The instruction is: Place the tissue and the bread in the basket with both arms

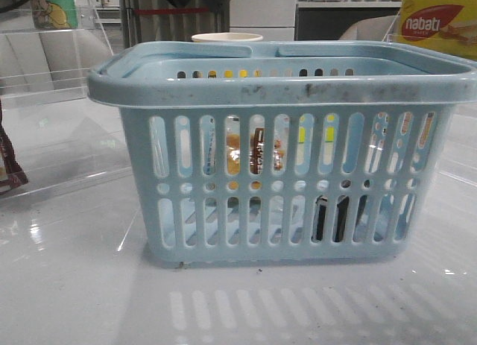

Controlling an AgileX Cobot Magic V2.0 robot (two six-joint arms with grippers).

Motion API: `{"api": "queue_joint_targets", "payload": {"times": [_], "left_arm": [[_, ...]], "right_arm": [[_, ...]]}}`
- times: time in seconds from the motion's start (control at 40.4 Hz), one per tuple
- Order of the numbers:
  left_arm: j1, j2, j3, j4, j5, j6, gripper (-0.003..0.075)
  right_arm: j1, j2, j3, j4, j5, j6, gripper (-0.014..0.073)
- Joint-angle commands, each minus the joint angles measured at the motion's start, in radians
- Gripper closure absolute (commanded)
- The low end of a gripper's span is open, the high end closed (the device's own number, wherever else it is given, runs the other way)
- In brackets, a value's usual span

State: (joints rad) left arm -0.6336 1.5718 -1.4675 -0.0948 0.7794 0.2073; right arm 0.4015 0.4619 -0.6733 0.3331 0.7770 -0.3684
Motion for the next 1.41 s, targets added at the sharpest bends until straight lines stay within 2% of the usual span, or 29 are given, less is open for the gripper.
{"api": "queue_joint_targets", "payload": {"times": [0.0, 0.272, 0.47, 0.643, 0.841, 1.088, 1.385], "left_arm": [[-0.007, -0.096, -0.036, -0.006, -0.005, 0.001, 0.0391], [-0.007, -0.262, -0.036, -0.006, 0.11, -0.003, 0.0393], [-0.007, -0.387, 0.005, -0.005, 0.129, -0.003, 0.0393], [-0.007, -0.533, 0.151, -0.005, 0.114, -0.005, 0.0393], [-0.007, -0.724, 0.361, -0.005, 0.037, -0.01, 0.0393], [-0.007, -0.956, 0.582, -0.005, 0.032, -0.01, 0.0393], [-0.007, -1.073, 0.765, -0.005, -0.018, -0.01, 0.0393]], "right_arm": [[-0.001, 0.004, -0.027, 0.017, -0.069, -0.011, 0.0056], [-0.001, 0.004, -0.027, 0.017, -0.069, -0.011, 0.0056], [-0.001, 0.004, -0.027, 0.017, -0.069, -0.011, 0.0056], [-0.001, 0.004, -0.027, 0.017, -0.076, -0.011, 0.0056], [-0.001, 0.004, -0.027, 0.017, -0.072, -0.011, 0.0056], [-0.001, 0.004, -0.027, 0.018, -0.072, -0.011, 0.0056], [-0.001, 0.004, -0.027, 0.018, -0.059, -0.011, 0.0056]]}}
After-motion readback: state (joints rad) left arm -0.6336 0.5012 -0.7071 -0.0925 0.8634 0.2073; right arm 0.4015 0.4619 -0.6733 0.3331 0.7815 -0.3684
